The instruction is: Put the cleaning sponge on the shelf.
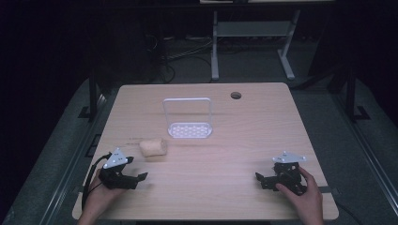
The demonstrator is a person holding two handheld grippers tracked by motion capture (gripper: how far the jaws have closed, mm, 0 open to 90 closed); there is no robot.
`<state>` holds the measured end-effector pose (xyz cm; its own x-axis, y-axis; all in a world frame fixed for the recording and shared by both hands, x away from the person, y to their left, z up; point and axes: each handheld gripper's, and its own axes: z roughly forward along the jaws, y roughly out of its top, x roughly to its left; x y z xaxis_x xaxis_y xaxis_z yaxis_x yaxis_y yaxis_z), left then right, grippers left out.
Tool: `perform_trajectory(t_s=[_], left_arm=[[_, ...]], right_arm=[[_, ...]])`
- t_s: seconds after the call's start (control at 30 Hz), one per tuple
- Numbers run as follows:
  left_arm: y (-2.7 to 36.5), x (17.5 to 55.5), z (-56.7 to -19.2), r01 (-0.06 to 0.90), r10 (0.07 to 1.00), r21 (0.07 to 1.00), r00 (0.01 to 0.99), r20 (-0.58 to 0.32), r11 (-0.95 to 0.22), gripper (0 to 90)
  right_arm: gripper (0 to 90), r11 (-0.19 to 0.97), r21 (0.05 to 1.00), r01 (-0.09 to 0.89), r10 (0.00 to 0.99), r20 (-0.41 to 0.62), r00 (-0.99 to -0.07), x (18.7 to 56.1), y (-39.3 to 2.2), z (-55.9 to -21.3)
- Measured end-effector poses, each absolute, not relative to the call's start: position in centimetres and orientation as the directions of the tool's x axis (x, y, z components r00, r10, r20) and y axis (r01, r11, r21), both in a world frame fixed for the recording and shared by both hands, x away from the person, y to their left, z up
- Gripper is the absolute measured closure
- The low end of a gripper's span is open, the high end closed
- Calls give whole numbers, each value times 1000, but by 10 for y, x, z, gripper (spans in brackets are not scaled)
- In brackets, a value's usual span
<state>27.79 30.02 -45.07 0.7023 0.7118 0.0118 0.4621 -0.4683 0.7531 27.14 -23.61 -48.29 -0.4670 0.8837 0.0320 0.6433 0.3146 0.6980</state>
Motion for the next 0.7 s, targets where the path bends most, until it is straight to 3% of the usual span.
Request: perform_trajectory(t_s=[0.7], left_arm=[[300, 295, -427, 433, 685, 762, 728, 21, -483, 139]], right_arm=[[7, 317, 698, 643, 883, 30, -468, 272, -236, -483]])
